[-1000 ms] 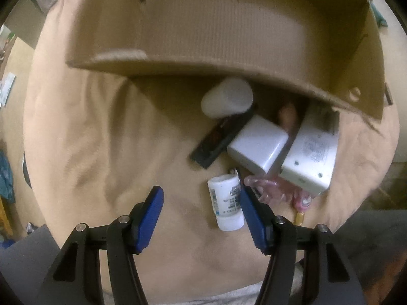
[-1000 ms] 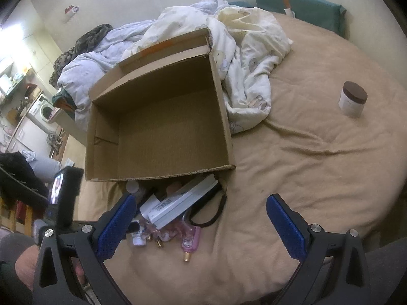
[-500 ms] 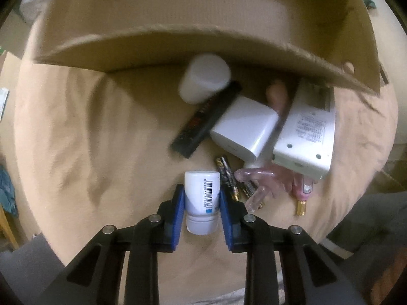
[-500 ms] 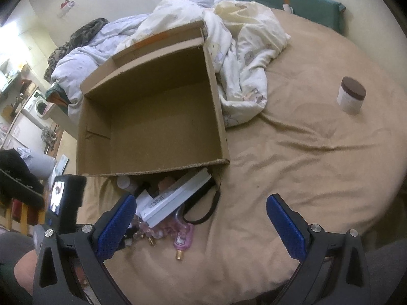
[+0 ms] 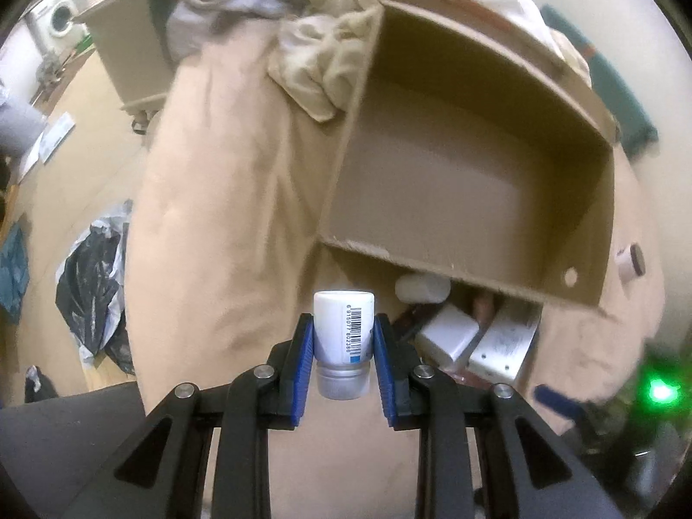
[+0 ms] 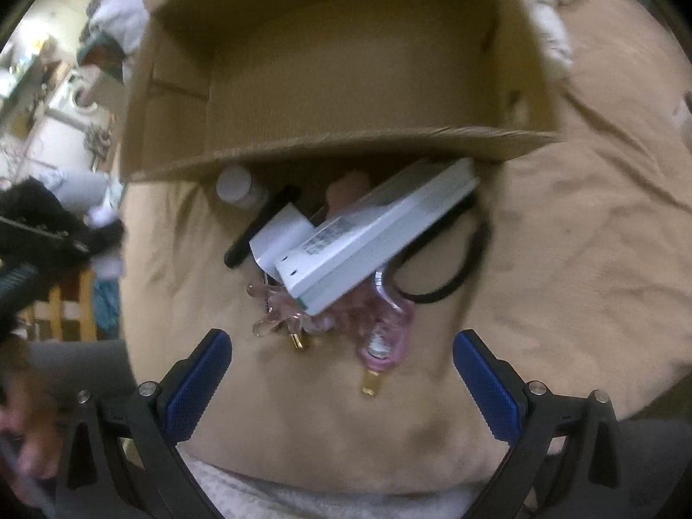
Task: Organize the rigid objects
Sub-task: 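Lift the deodorant stick with the left gripper while the right gripper grasps the pink rod, then carry both items into the box and open both grippers to release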
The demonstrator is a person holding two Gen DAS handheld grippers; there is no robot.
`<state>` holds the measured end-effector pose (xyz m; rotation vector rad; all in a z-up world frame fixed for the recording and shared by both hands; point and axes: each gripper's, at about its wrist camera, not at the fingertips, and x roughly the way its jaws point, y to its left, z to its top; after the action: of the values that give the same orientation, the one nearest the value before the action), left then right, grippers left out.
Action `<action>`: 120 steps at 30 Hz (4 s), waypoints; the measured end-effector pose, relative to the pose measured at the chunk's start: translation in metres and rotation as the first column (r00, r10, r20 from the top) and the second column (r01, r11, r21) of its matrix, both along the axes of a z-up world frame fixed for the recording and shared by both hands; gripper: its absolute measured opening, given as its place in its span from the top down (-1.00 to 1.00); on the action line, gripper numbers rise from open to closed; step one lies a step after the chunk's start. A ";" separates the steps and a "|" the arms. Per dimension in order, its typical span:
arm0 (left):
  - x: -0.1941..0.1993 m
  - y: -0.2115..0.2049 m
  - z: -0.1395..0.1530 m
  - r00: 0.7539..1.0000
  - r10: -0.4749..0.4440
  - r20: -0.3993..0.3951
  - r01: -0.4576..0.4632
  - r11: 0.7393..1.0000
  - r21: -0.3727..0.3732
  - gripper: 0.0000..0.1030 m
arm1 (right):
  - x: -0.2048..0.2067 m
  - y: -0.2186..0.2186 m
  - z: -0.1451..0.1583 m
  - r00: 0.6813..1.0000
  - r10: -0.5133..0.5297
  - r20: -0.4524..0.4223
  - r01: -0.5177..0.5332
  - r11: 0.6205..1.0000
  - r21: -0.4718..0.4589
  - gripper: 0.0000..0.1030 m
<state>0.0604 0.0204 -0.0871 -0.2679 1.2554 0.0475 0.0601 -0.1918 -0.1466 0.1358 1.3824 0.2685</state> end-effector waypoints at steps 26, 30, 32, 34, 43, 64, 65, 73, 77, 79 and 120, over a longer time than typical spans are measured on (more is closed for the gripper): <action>0.010 -0.008 0.008 0.998 -0.049 -0.026 0.050 0.998 0.046 0.53 | 0.004 0.052 -0.017 0.976 0.219 -0.010 -0.217 0.961 -0.174 -1.00; 0.010 -0.009 0.008 0.998 -0.056 -0.025 0.058 0.997 0.059 0.53 | -0.012 0.037 0.001 0.973 0.229 -0.011 -0.229 0.964 -0.132 -1.00; 0.010 -0.009 0.007 0.998 -0.056 -0.027 0.057 0.996 0.061 0.53 | -0.019 0.027 0.011 0.973 0.229 -0.003 -0.228 0.967 -0.112 -1.00; 0.009 -0.007 0.007 0.998 -0.048 -0.030 0.050 0.997 0.062 0.53 | -0.022 0.020 0.022 0.974 0.228 0.013 -0.225 0.969 -0.097 -1.00; 0.003 -0.013 0.019 0.996 -0.084 0.026 0.081 0.989 0.122 0.53 | -0.032 0.008 0.055 0.986 0.135 0.098 -0.135 0.991 -0.009 -1.00; 0.070 -0.055 0.062 0.955 -0.248 0.164 0.224 0.963 0.149 0.53 | 0.090 -0.032 0.132 0.939 0.005 0.345 -0.041 0.994 0.098 -1.00; 0.076 -0.057 0.057 0.955 -0.253 0.157 0.231 0.962 0.144 0.53 | 0.096 -0.032 0.126 0.938 -0.001 0.347 -0.038 0.994 0.105 -1.00; 0.091 -0.068 0.009 0.953 -0.273 0.132 0.254 0.956 0.146 0.53 | 0.120 -0.023 0.072 0.948 0.034 0.317 -0.048 0.998 0.036 -1.00; 0.086 -0.076 0.009 0.941 -0.304 0.150 0.270 0.940 0.210 0.53 | 0.121 -0.022 0.064 0.951 0.041 0.307 -0.046 0.999 0.010 -1.00; 0.087 -0.078 0.006 0.942 -0.305 0.144 0.270 0.937 0.220 0.53 | 0.121 -0.023 0.064 0.948 0.045 0.314 -0.044 0.999 -0.012 -1.00; 0.087 -0.071 0.012 0.958 -0.239 0.156 0.198 0.951 0.239 -0.49 | 0.109 -0.043 0.091 0.906 -0.050 0.420 0.000 0.993 0.117 -1.00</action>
<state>0.1471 -0.0507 -0.0750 0.0608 1.0790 -0.0288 0.1694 -0.2352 -0.0556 0.1791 0.9326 0.3345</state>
